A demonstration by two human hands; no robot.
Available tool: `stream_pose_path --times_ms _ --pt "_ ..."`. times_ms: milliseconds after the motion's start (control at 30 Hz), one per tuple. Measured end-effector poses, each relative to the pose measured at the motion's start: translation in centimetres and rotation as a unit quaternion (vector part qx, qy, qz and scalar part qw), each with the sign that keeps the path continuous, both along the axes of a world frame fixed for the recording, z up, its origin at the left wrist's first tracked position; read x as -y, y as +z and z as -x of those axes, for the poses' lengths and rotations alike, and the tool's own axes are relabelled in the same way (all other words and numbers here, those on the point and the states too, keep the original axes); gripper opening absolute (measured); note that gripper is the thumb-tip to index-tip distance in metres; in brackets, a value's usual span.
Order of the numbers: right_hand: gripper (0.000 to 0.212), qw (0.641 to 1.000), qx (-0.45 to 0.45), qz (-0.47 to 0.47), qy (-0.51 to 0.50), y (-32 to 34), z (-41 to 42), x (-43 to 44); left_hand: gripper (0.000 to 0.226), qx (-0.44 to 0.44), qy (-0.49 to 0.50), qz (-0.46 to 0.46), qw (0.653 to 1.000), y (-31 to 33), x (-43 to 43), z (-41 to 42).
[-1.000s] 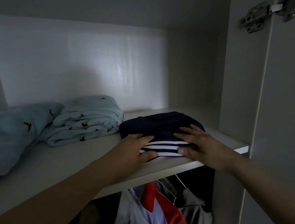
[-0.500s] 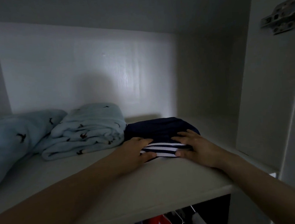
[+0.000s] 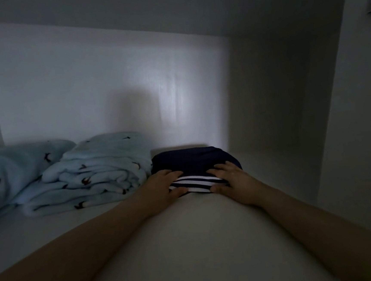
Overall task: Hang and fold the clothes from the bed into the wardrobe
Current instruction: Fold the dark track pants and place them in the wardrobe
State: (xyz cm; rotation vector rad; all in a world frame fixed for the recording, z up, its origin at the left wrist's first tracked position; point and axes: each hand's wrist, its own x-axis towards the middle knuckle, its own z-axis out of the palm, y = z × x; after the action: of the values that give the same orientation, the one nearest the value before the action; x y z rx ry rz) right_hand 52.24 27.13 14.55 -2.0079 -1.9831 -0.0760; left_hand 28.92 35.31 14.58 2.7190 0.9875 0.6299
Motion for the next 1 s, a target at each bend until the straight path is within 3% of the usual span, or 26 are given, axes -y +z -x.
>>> stream_pose_path --times_ms 333,733,900,1000 --pt "0.058 1.0 -0.003 -0.001 -0.005 0.0 -1.5 -3.7 0.059 0.043 0.077 -0.004 0.996 -1.0 -2.7 -2.5" --pt "0.057 1.0 -0.012 -0.013 -0.007 -0.3 -1.3 -5.6 0.061 0.055 0.092 -0.048 0.993 -1.4 -3.3 -1.9" --pt "0.06 0.989 0.053 -0.132 -0.041 -0.4 -0.9 -4.8 0.057 0.084 0.07 -0.075 0.991 -1.7 -2.3 -1.6" --pt "0.046 0.985 0.057 -0.158 -0.035 -0.3 -0.8 -4.4 0.05 0.095 0.036 -0.113 0.988 -1.4 -1.8 -1.7"
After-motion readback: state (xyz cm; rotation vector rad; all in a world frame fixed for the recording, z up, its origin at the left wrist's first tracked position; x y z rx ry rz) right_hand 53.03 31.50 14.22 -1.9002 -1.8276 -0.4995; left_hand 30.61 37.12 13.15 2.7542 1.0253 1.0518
